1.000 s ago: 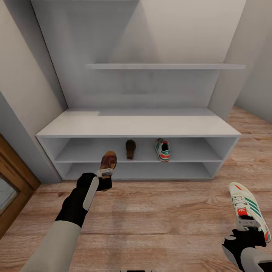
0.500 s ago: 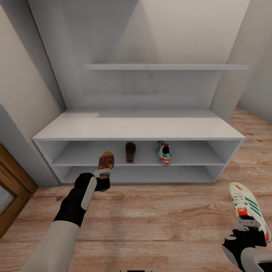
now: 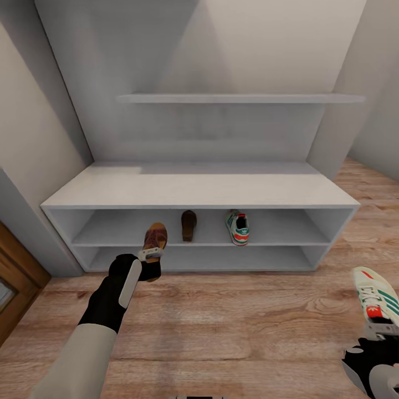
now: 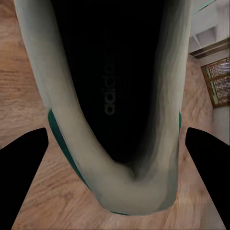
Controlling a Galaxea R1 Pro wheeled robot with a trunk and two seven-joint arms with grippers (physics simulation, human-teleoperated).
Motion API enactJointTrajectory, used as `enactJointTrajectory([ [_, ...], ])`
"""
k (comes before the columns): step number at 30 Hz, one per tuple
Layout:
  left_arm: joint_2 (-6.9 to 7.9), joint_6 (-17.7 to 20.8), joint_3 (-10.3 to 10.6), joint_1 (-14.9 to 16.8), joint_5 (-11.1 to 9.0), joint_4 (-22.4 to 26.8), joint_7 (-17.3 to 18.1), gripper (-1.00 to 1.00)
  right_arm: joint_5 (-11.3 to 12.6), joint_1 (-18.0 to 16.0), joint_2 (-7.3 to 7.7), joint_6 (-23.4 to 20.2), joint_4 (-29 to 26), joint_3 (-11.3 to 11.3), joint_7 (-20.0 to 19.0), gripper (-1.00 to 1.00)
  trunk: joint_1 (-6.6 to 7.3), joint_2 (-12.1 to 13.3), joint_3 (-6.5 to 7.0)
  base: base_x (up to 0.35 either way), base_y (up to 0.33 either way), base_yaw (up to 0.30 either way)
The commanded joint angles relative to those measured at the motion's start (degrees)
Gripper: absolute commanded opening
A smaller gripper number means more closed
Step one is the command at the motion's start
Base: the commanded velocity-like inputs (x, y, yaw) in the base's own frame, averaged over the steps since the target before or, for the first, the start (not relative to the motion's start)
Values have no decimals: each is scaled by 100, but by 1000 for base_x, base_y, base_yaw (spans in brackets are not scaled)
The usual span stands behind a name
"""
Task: Pick up the two gym shoes and the two sandals from the corridor floor and place them onto the hallstand (shoe rack) in the corridor, making sure they are on the rack and not on the floor. Arrange them so the two gym shoes are next to each other and the two sandals are next to each other.
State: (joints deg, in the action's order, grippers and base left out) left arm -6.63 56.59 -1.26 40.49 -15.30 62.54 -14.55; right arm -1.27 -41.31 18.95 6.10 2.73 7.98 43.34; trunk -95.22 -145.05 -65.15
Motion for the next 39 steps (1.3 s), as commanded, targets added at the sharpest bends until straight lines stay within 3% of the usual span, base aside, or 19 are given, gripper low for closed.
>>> enactJointTrajectory([
  [1,-5,18,-13,3,-61,2,-48,-100,-20,-11,24,41,26,22,10,-100,1,-2,-5,9,-1,0],
  [39,3,18,-23,5,-63,-224,-48,-100,-15,-13,65,41,26,28,8,-100,1,-2,-5,81,-11,0],
])
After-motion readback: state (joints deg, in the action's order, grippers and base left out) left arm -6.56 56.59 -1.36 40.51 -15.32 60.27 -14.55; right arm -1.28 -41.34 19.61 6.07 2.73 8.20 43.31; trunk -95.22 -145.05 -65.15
